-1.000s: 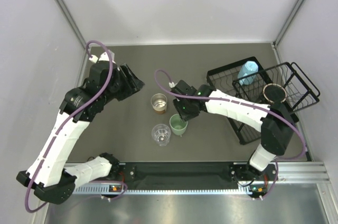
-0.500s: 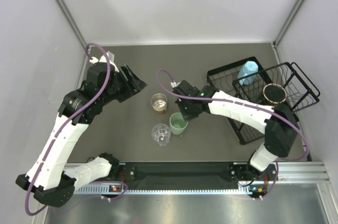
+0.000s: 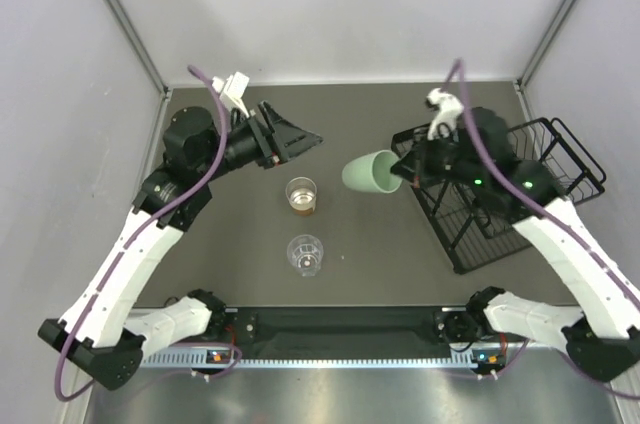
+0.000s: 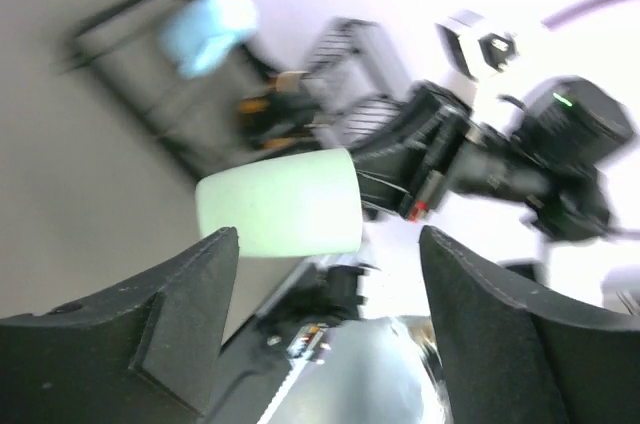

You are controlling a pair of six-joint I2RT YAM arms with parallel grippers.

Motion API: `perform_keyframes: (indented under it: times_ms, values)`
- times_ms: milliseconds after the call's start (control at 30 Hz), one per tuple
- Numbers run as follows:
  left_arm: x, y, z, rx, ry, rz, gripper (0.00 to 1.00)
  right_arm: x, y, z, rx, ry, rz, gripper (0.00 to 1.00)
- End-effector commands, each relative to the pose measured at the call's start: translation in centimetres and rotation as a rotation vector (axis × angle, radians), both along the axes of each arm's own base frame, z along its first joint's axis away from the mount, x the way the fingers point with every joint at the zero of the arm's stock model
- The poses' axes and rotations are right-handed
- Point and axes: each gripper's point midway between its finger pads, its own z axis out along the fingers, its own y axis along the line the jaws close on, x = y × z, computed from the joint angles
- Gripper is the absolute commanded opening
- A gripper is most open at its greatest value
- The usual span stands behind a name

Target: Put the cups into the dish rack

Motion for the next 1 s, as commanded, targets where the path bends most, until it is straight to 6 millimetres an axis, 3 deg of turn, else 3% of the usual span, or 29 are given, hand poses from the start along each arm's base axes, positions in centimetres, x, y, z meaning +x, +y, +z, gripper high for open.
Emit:
perform_keyframes:
  times_ms: [0,233,433,567,767,967]
  values:
    - [-2.8,-3.0,6.9,-0.165,-0.286,-0.304,0.79,-2.3,-0.7,6.9,0.196,-0.125,0.118,0.00]
    - [-5.2,-4.9,10.4,-0.246,-0.424,-0.606,0.90,-8.3,-1.2,11.4,0.388,-0.137,0.303,0.00]
    - [-6.2,-5.0,11.2,-0.279,-0.520,-0.682,0.88,-10.3,-1.6,14.4,0.472,-0.162,0.336,0.00]
    - [-7.6,-4.7,11.8,-0.363,-0.543,-0.741,0.88,-10.2,-1.2,15.8,0.517,-0.164,0.363,0.00]
    - [-7.5,-5.4,11.5,-0.356,-0.575,-0.713,0.87,-9.2,-0.7,18.4,0.619,-0.175,0.358,0.00]
    - [-8.2,-5.9,11.7,-0.368,-0.574,-0.733,0.88,-8.1,-0.2,18.4,0.667,-0.137,0.337,0.00]
